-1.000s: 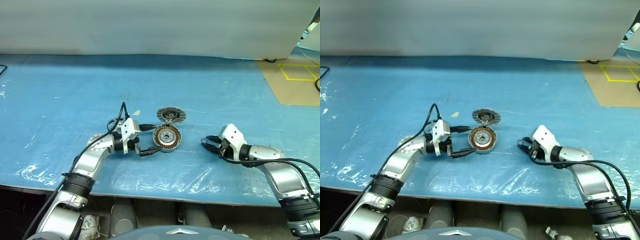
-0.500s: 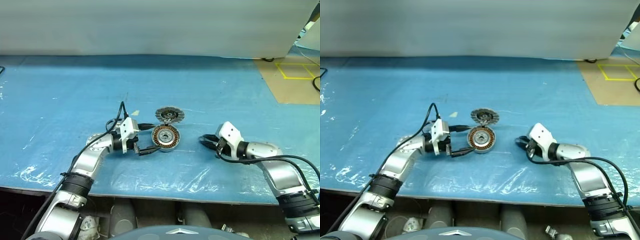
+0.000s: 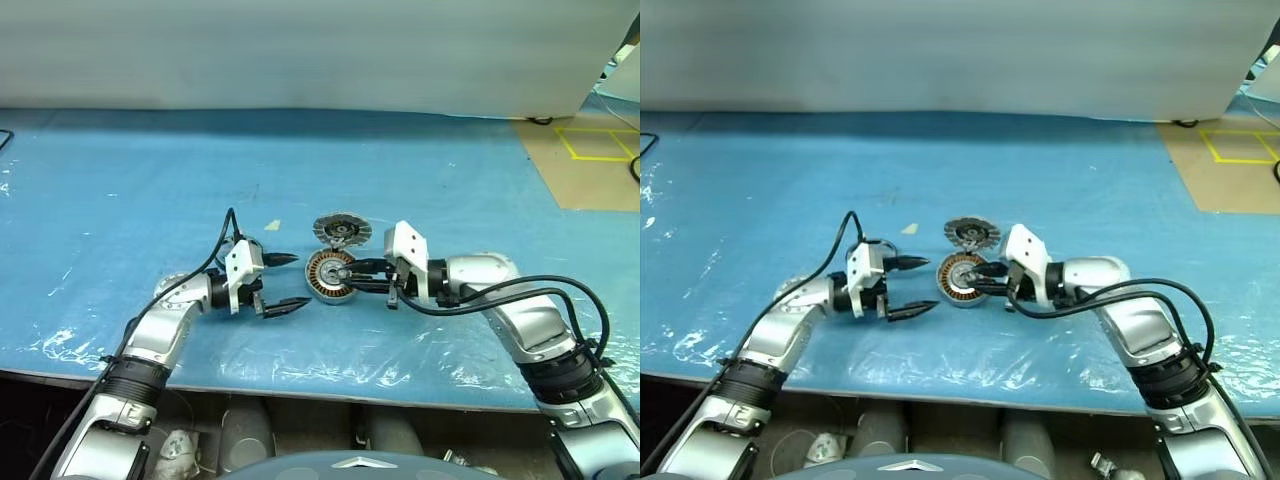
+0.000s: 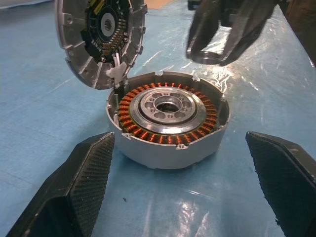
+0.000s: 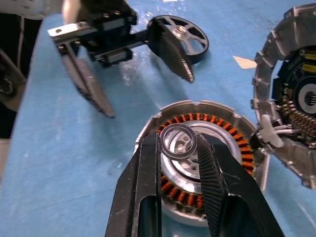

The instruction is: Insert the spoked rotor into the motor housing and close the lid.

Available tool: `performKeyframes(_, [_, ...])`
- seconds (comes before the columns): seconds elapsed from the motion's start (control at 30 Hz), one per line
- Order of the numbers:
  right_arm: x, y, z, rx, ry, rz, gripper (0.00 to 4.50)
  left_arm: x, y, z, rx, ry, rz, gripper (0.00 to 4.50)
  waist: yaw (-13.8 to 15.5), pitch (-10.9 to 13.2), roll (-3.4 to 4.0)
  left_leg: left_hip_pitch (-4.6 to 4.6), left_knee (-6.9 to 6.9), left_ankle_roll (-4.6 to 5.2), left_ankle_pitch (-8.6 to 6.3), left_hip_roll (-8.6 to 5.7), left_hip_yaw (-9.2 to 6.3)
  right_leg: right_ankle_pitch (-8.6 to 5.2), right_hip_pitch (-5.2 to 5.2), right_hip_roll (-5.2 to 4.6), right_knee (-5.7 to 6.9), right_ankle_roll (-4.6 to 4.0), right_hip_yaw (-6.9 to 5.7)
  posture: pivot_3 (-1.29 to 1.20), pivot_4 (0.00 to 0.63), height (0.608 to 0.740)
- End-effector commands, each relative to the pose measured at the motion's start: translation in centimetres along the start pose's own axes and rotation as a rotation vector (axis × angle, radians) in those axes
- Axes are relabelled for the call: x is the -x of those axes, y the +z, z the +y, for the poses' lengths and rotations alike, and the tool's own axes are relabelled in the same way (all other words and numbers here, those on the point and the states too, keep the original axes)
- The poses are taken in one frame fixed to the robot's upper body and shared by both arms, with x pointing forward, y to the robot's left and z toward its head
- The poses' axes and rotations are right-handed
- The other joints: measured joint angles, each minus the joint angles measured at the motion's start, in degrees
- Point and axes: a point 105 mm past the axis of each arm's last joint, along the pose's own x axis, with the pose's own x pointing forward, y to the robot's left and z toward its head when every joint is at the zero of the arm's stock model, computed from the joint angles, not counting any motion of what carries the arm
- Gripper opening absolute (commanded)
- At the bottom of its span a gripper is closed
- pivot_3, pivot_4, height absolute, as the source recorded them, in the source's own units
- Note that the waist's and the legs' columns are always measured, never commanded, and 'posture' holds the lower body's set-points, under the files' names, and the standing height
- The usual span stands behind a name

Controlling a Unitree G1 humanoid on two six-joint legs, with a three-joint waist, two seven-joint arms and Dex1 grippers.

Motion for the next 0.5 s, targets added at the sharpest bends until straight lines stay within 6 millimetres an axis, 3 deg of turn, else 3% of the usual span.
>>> performKeyframes(0.03, [-0.8, 0.6, -1.1, 0.058, -0.043, 0.002, 0.65, 0.1, 1.1, -0.3, -0.029, 0.007, -0.033, 4.5, -0.02, 0.0, 0.0, 0.0, 0.0, 0.0, 0.0, 0.01, 0.0, 0.0, 0.0, 0.0, 0.02, 0.0, 0.0, 0.0, 0.15, 0.74])
performKeyframes(0.2, [-1.4, 0.1, -1.9, 0.079, -0.056, 0.023, 0.65, -0.1, 1.0, -0.5, -0.022, 0.019, -0.036, 4.5, -0.01, 0.0, 0.0, -0.02, 0.0, -0.01, 0.01, -0.01, 0.0, 0.0, -0.01, 0.01, 0.02, 0.0, 0.0, 0.0, 0.15, 0.74])
performKeyframes(0.5, [-2.1, -0.2, -1.2, 0.068, -0.012, 0.022, 0.65, -0.1, 1.0, -0.3, -0.023, 0.031, -0.033, 4.5, -0.01, 0.0, 0.0, -0.01, 0.02, -0.01, 0.01, 0.0, 0.0, 0.0, -0.02, 0.01, 0.07, 0.0, 0.01, 0.0, 0.15, 0.74])
